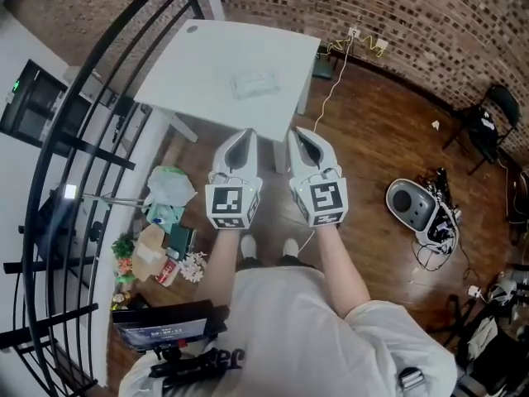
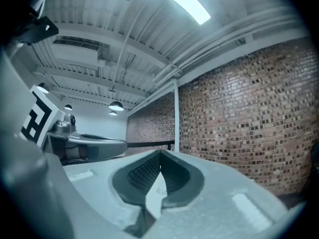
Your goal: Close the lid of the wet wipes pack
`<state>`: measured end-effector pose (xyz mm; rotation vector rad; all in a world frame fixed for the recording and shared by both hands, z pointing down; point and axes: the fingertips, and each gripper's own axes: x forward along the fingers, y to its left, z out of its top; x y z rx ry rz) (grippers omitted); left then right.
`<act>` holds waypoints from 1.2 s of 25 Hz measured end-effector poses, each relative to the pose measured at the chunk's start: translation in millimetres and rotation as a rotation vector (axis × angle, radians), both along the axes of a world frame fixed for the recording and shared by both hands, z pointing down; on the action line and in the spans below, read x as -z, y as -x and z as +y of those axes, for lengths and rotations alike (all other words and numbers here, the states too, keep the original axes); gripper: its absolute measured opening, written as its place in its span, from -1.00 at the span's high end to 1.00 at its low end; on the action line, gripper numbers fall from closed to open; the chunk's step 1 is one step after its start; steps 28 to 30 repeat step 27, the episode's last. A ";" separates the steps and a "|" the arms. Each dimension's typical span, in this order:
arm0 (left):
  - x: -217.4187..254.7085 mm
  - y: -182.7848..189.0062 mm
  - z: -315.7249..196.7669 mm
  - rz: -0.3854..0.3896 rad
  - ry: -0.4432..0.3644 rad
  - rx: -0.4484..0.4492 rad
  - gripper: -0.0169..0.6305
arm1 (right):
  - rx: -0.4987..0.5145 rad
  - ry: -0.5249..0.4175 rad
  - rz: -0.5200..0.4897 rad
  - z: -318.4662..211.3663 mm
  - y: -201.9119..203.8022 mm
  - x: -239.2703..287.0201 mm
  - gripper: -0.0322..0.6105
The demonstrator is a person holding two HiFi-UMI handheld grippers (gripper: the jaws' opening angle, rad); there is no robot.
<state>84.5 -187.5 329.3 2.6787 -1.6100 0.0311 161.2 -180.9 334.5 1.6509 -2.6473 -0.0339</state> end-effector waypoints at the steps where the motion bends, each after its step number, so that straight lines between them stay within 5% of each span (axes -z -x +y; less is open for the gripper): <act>1: 6.4 0.8 -0.8 0.000 -0.019 -0.003 0.90 | 0.002 -0.014 0.003 -1.1 1.7 4.6 0.95; 30: 40.6 71.3 -2.9 0.035 -0.071 -0.006 0.90 | 0.044 -0.105 0.069 5.2 88.4 45.1 0.95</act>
